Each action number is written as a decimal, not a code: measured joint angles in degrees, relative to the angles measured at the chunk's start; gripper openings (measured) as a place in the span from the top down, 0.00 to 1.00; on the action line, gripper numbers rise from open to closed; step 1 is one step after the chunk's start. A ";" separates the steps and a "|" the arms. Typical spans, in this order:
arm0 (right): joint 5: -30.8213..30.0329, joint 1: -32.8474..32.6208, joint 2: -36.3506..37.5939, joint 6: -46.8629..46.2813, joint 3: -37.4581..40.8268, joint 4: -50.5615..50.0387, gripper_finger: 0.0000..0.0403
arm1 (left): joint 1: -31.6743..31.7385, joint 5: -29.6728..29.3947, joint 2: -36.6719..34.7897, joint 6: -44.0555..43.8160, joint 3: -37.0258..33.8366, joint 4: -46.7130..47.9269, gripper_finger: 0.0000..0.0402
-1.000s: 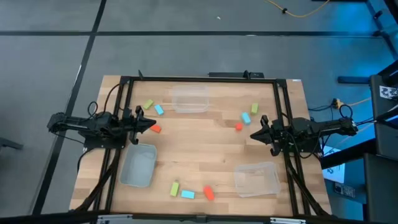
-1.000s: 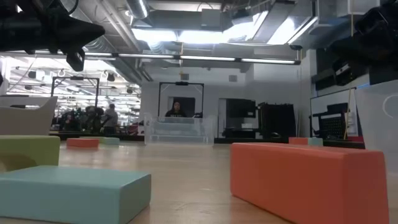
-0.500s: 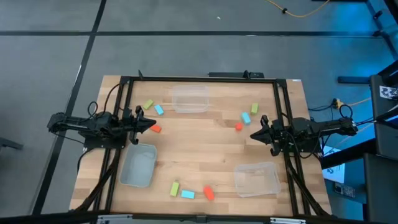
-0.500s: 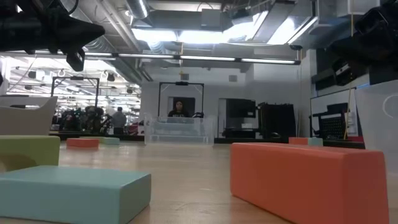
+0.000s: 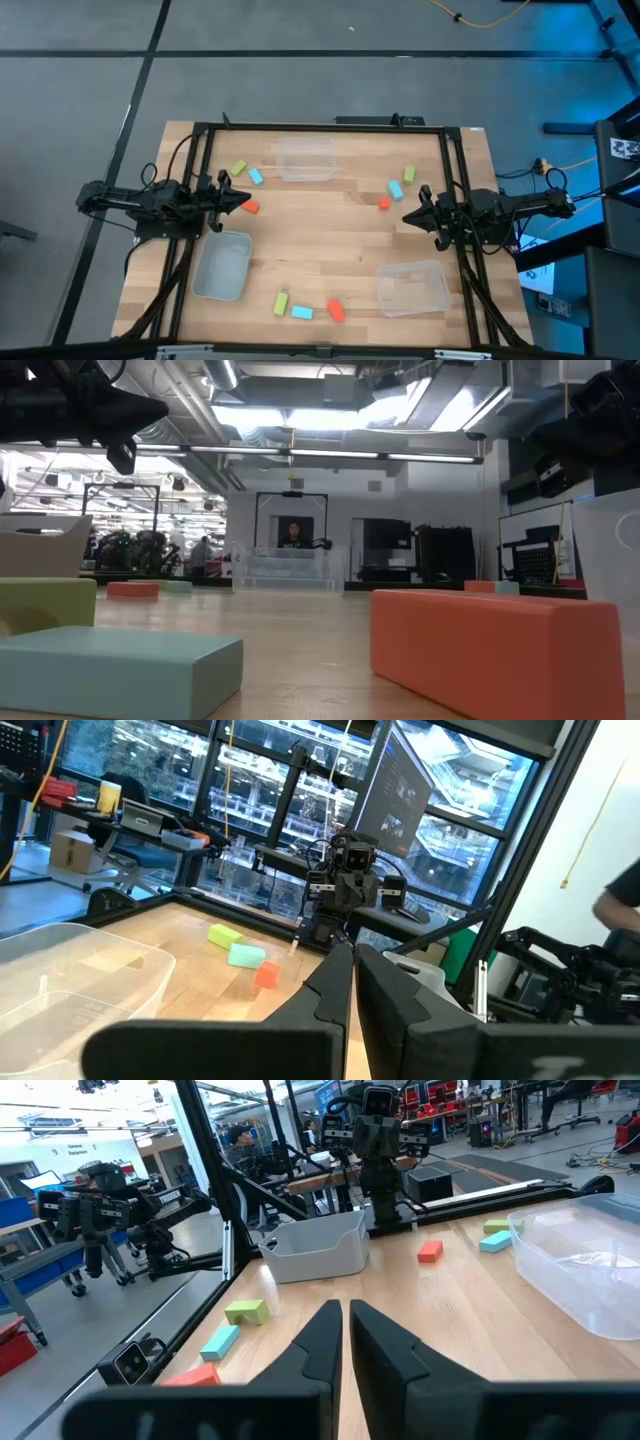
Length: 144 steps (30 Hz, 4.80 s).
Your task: Sort & place blocks by color
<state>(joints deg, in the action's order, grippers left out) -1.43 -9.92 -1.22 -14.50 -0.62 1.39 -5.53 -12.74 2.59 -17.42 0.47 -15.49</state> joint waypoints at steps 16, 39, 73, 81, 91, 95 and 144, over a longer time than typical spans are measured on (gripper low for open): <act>0.01 -0.01 0.00 0.00 0.01 -0.02 0.93 | 0.01 -0.01 0.00 -0.01 -0.02 0.02 0.97; -0.01 -0.02 -0.01 0.00 0.00 -0.02 0.93 | 0.00 0.00 0.01 0.01 -0.01 0.02 0.97; 0.00 -0.01 0.00 0.00 0.01 -0.01 0.93 | 0.01 0.01 0.02 0.01 0.00 0.02 0.97; 0.00 0.00 -0.01 0.00 0.00 -0.02 0.93 | 0.00 -0.01 0.01 0.00 -0.01 0.02 0.97; 0.00 0.00 -0.01 0.00 0.01 0.00 0.93 | 0.00 -0.01 0.00 0.01 -0.01 0.01 0.97; -0.01 0.01 -0.01 0.00 0.02 0.00 0.93 | 0.01 0.00 0.01 0.00 -0.01 0.00 0.97; -13.81 0.00 -0.12 -11.88 0.02 34.87 0.93 | -0.01 0.01 0.02 -0.01 -0.02 0.00 0.97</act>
<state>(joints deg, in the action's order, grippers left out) -15.24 -9.92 -1.34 -26.38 -0.60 36.26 -5.54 -12.73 2.61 -17.43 0.45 -15.49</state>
